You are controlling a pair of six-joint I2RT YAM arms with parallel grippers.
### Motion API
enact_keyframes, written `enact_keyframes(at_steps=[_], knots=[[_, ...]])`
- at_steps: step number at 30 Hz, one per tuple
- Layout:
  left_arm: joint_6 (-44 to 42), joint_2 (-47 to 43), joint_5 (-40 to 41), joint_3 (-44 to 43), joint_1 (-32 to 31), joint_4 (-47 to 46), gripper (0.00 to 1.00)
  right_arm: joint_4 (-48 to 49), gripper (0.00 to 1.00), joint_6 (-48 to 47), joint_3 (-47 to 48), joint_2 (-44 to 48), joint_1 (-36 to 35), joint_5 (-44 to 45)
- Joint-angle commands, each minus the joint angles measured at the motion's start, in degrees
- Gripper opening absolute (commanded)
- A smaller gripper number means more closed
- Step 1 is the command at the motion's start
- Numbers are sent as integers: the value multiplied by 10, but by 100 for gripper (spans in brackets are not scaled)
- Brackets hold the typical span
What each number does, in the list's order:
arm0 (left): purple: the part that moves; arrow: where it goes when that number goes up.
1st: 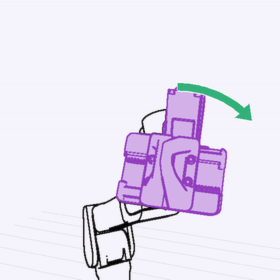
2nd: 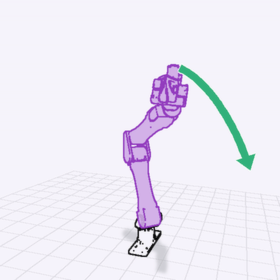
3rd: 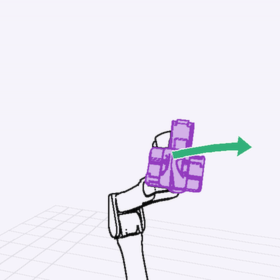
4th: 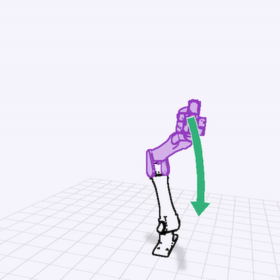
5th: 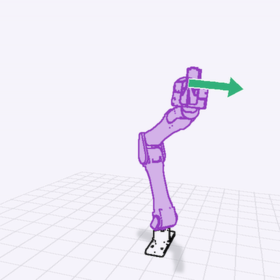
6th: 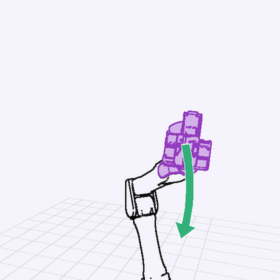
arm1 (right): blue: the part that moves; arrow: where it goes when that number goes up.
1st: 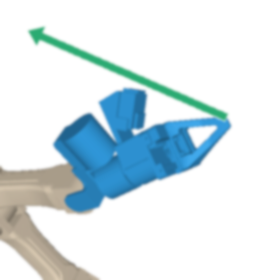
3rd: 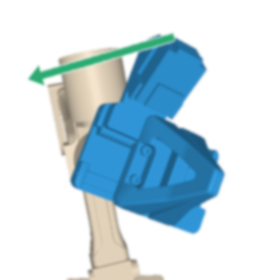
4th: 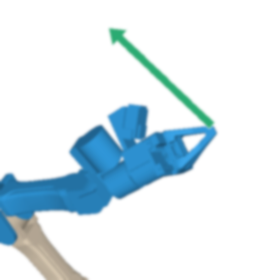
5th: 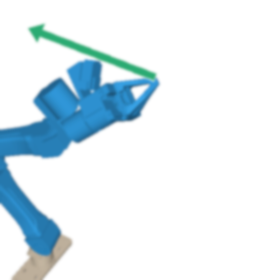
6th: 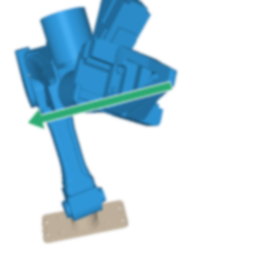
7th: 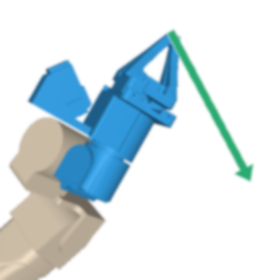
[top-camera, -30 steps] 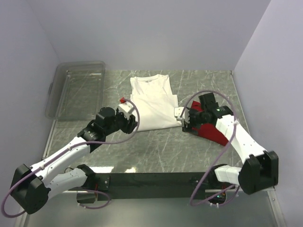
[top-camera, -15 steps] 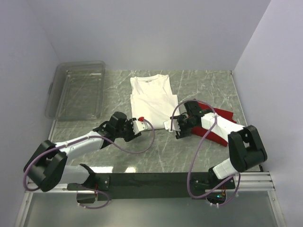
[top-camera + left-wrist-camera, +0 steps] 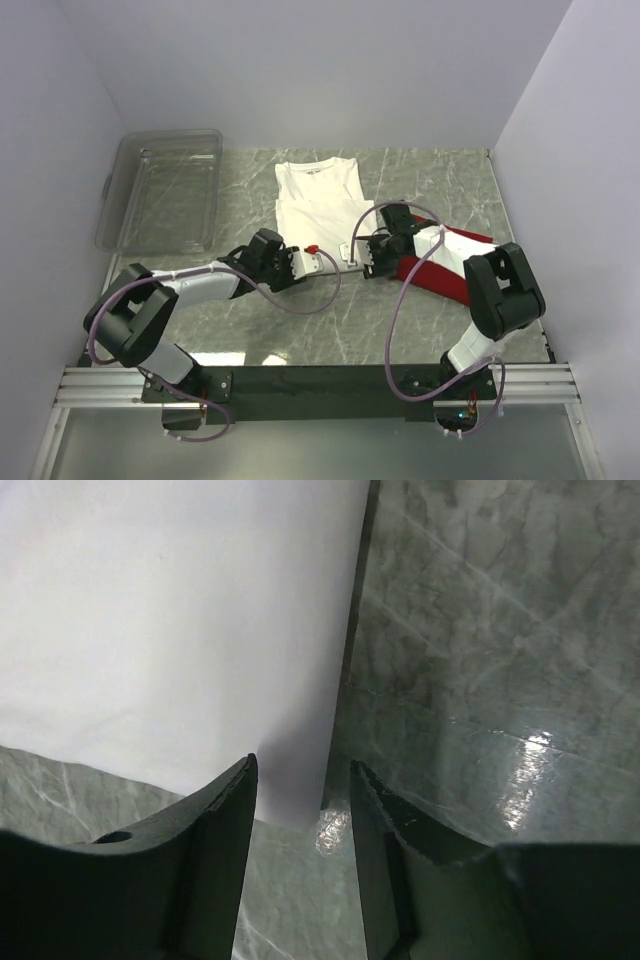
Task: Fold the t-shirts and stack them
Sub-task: Fold the tshirt
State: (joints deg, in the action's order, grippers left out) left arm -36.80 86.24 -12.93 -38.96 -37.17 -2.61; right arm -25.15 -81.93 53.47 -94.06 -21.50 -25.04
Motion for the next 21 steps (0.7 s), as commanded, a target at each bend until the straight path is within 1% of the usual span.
enact_keyframes(at_steps=[1, 6, 7, 9, 10, 11, 12, 13, 14, 15, 17, 18, 19, 21], knots=[[-19, 24, 15, -20, -3, -5, 47, 6, 65, 17, 26, -12, -1, 12], [-23, 46, 50, -15, -13, -9, 45, -2, 61, 29, 43, -31, -1, 16], [-23, 52, 67, -10, -14, -13, 45, -3, 59, 32, 45, -37, -1, 18], [-23, 58, 82, -6, -17, -20, 42, -8, 55, 37, 54, -45, -1, 24], [-23, 63, 87, -7, -18, -20, 40, -14, 48, 39, 59, -53, -1, 24], [-23, 66, 96, -8, -18, -21, 31, -19, 43, 41, 66, -57, 0, 24], [-20, 67, 100, -9, -20, -20, 22, -26, 34, 42, 68, -60, -1, 24], [-17, 69, 105, -10, -19, -19, 12, -30, 30, 41, 69, -60, -1, 23], [-12, 68, 111, -12, -24, -15, 1, -33, 27, 41, 65, -58, -1, 21], [-10, 63, 113, -12, -26, -10, 1, -35, 19, 41, 62, -47, 0, 11], [-1, 39, 113, -6, -31, -1, 1, -43, 13, 39, 55, -33, 5, -2], [10, 26, 107, -2, -40, 7, 1, -59, 7, 39, 54, -18, 8, -11], [15, -4, 101, 2, -45, 19, 1, -67, 4, 40, 54, -9, 12, -34], [27, -36, 75, 14, -58, 43, 1, -105, 0, 40, 55, 16, 26, -58]])
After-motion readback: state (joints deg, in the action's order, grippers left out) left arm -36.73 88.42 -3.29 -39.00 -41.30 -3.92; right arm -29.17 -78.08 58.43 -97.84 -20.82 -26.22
